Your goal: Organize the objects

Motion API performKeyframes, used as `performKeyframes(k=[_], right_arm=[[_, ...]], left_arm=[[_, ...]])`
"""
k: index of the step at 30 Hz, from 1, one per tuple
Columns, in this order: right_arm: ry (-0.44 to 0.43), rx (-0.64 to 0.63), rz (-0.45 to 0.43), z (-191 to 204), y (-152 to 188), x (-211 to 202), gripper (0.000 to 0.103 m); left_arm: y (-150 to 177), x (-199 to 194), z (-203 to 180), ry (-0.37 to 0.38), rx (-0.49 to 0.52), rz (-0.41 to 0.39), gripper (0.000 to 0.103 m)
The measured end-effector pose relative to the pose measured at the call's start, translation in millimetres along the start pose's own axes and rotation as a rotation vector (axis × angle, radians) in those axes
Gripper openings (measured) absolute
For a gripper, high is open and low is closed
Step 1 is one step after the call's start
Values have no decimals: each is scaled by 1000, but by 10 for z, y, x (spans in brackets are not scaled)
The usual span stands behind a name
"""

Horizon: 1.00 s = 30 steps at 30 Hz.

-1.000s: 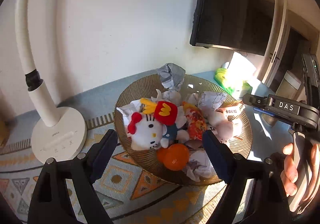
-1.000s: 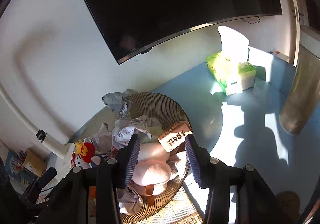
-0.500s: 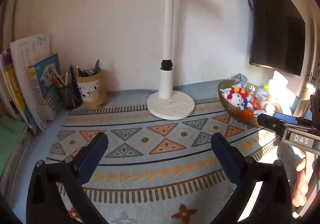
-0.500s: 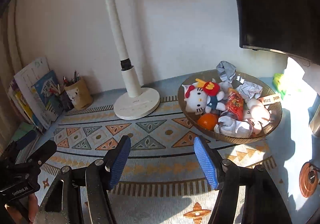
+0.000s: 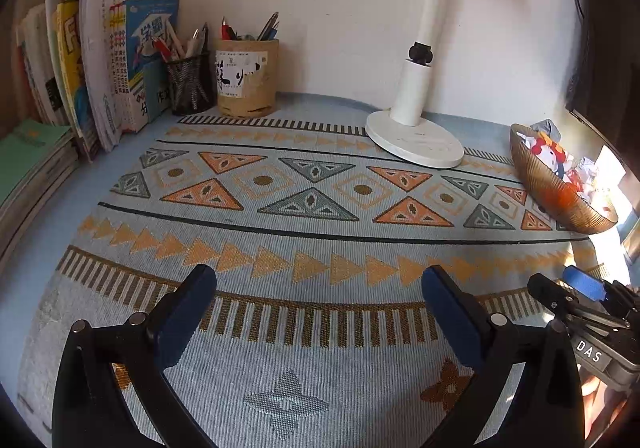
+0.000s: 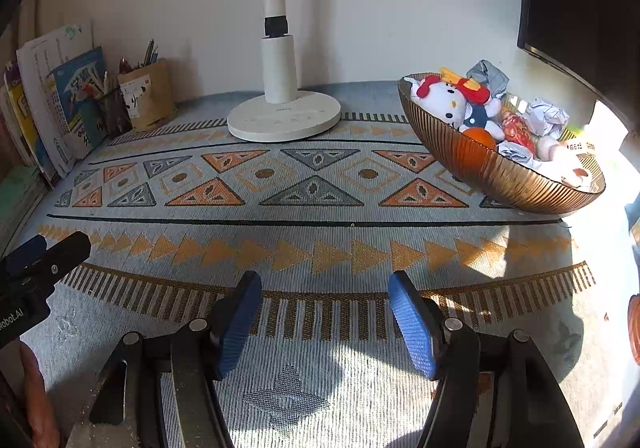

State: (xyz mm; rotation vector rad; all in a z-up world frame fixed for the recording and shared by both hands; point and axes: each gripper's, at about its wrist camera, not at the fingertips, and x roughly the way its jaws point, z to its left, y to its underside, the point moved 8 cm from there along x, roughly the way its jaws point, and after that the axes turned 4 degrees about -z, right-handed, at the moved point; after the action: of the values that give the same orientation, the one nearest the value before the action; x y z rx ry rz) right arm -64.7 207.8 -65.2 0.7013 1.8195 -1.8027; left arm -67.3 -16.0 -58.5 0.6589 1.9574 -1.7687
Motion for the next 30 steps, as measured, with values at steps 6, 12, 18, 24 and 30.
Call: performKeyframes(k=[6, 12, 18, 24, 30], right_arm=[[-13, 7, 32, -4, 23, 54, 64], [-22, 7, 51, 10, 46, 81, 64], [-27, 13, 65, 11, 65, 105, 65], [-29, 22, 78, -3, 82, 125, 65], [-34, 20, 92, -1, 96, 150, 66]], left_arm=[[38, 69, -68, -38, 60, 38, 102], [73, 142, -42, -64, 66, 78, 102], [76, 150, -35, -65, 73, 81, 102], [84, 156, -46, -63, 83, 86, 102], [89, 158, -53, -62, 85, 89, 102]])
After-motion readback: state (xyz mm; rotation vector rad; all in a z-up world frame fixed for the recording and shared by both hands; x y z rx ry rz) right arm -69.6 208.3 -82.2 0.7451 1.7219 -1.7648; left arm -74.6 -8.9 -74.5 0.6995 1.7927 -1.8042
